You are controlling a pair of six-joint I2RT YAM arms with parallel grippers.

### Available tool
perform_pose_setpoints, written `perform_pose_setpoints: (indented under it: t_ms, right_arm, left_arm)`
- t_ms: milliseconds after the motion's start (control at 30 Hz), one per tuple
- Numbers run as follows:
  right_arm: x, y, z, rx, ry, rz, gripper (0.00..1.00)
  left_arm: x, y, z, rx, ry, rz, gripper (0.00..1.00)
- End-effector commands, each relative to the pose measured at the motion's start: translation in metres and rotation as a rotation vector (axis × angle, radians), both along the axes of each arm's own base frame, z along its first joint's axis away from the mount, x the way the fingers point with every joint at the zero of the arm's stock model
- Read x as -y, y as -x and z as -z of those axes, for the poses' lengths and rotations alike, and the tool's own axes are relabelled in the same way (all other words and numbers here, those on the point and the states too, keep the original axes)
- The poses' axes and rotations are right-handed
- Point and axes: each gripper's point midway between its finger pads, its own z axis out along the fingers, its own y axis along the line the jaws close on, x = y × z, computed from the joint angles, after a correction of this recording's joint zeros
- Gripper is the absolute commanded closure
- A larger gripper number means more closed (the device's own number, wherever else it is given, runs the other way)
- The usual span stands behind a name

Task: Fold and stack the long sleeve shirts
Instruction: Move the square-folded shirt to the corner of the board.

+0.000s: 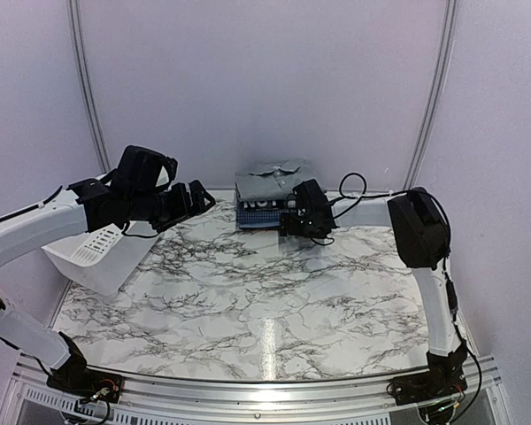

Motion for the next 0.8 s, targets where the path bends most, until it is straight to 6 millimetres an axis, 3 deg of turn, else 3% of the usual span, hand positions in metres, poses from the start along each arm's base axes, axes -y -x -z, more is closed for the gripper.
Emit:
perform_pose_setpoints:
  t_ms: [0, 200, 433, 600, 767]
  right_arm:
    - [0.009, 0.008, 0.024, -0.076, 0.008, -0.041, 0.01]
    - [-0.003, 0.019, -0.009, -0.024, -0.046, -0.078, 0.01]
    - [-0.001, 0.033, -0.05, 0.03, -0.086, -0.081, 0.01]
    - [0.004, 0.056, -0.074, 0.058, -0.114, -0.087, 0.01]
    - [0.008, 0.081, -0.11, 0.118, -0.133, -0.11, 0.01]
  left_arm:
    - [-0.003, 0.004, -0.008, 0.017, 0.01, 0.01, 0.01]
    - [-0.002, 0.004, -0.012, 0.026, 0.014, 0.015, 0.01]
    - [-0.003, 0.003, -0.016, 0.035, 0.011, 0.017, 0.01]
    - [-0.005, 0.004, -0.017, 0.037, 0.008, 0.02, 0.01]
    - [-0.008, 0.008, -0.021, 0.058, -0.005, 0.033, 0.01]
